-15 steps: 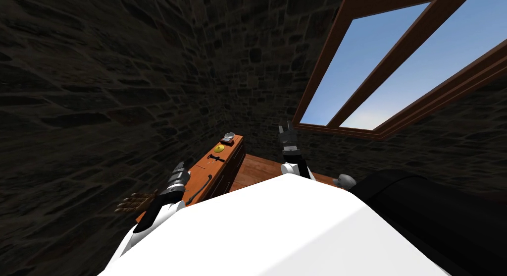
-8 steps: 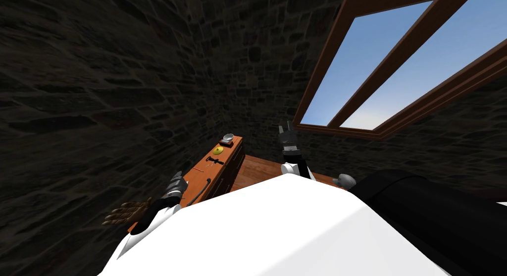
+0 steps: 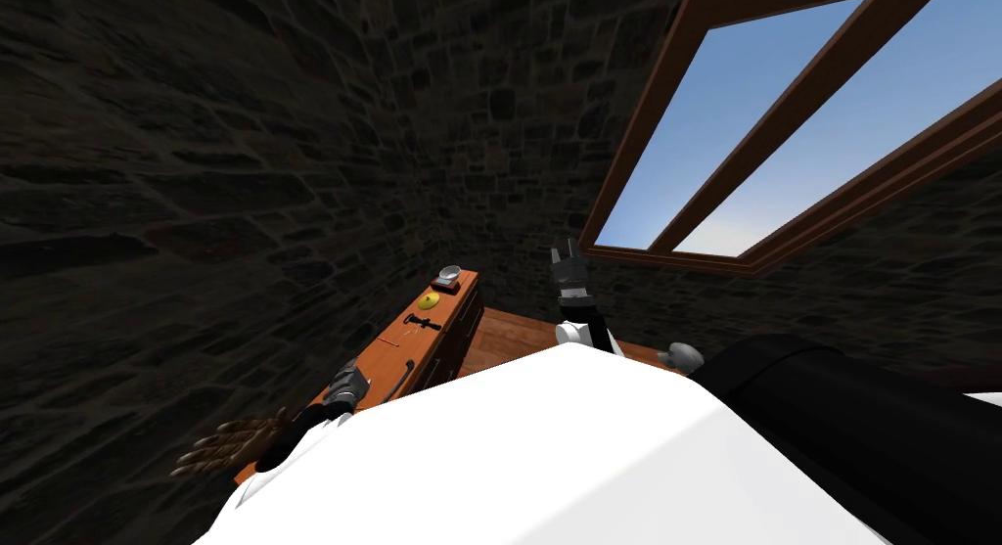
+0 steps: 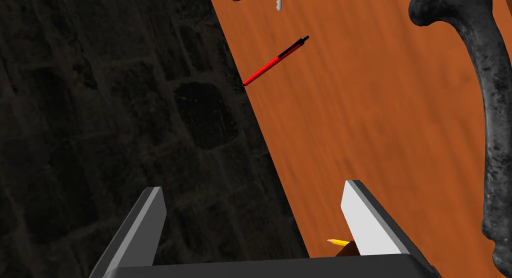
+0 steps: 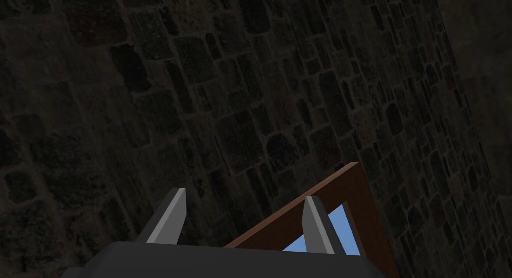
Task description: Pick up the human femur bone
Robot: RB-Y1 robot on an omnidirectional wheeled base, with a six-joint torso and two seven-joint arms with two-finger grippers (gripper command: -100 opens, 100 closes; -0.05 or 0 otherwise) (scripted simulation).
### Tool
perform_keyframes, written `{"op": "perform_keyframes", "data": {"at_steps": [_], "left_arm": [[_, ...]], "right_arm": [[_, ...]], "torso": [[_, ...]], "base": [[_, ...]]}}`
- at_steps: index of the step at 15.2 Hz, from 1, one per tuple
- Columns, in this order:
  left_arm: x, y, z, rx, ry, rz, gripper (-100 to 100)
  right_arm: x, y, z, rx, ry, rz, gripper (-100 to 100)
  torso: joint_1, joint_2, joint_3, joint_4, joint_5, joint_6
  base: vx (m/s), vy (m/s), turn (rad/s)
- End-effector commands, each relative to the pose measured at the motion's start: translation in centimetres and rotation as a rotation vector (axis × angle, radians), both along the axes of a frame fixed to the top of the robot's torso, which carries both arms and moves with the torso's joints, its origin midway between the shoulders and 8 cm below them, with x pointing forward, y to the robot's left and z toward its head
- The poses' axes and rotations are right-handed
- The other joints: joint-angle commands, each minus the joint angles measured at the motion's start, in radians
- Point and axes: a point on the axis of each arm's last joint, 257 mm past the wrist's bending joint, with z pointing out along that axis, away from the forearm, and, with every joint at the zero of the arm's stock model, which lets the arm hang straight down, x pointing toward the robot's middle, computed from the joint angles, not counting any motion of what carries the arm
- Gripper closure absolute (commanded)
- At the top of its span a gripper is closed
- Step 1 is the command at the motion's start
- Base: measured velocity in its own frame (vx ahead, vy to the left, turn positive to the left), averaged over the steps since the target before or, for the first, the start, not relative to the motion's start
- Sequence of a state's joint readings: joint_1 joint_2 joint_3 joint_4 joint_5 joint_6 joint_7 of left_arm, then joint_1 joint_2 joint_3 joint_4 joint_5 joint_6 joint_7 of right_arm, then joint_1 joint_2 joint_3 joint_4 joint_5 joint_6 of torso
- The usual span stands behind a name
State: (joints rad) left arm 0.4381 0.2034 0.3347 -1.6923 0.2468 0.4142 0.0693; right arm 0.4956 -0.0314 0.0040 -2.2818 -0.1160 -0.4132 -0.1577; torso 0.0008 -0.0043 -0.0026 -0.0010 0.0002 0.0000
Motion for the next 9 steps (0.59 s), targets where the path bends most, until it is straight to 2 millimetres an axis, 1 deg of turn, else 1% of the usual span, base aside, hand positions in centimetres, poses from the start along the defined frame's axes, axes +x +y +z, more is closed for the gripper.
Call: {"op": "perform_keyframes", "data": {"at_steps": [1, 2, 4, 5, 6, 7, 8, 9], "left_arm": [[-0.4, 0.2, -0.8, -0.017, 0.026, 0.013, -100], [-1.8, 0.6, -2.5, -0.052, 0.070, 0.048, -100], [-2.0, 0.6, -2.7, -0.056, 0.079, 0.048, -100], [-3.5, 0.8, -4.4, -0.093, 0.126, 0.082, -100], [-3.6, 0.8, -4.5, -0.095, 0.130, 0.083, -100], [-5.0, 0.9, -5.9, -0.130, 0.169, 0.114, -100], [-5.2, 0.8, -6.1, -0.134, 0.178, 0.115, -100], [-6.6, 0.8, -7.5, -0.169, 0.216, 0.146, -100]], "right_arm": [[0.0, 0.0, 0.0, 0.000, 0.000, 0.000, 0], [0.0, 0.0, 0.0, 0.000, 0.000, 0.000, 0], [0.0, 0.0, 0.0, 0.000, 0.000, 0.000, 0], [0.0, 0.0, 0.0, 0.000, 0.000, 0.000, 0], [0.0, 0.0, 0.0, 0.000, 0.000, 0.000, 0], [0.0, 0.0, 0.0, 0.000, 0.000, 0.000, 0], [0.0, 0.0, 0.0, 0.000, 0.000, 0.000, 0], [0.0, 0.0, 0.0, 0.000, 0.000, 0.000, 0]], "torso": [[0.000, 0.000, 0.000, 0.000, 0.000, 0.000], [0.000, 0.001, 0.000, 0.000, 0.000, 0.000], [-0.001, 0.001, 0.001, 0.000, 0.000, 0.000], [-0.001, 0.001, 0.001, 0.000, 0.000, 0.000], [0.000, 0.001, 0.001, 0.000, 0.000, 0.000], [0.000, 0.001, 0.000, 0.000, 0.000, 0.000], [0.000, 0.000, 0.000, 0.000, 0.000, 0.000], [0.000, 0.000, 0.000, 0.000, 0.000, 0.000]], "base": [[0.035, 0.010, -0.017], [0.036, 0.008, -0.044], [0.036, 0.006, -0.028], [0.043, 0.010, -0.028], [0.052, 0.016, -0.035], [0.058, 0.014, -0.054], [0.059, 0.009, -0.041], [0.060, 0.010, -0.038]]}}
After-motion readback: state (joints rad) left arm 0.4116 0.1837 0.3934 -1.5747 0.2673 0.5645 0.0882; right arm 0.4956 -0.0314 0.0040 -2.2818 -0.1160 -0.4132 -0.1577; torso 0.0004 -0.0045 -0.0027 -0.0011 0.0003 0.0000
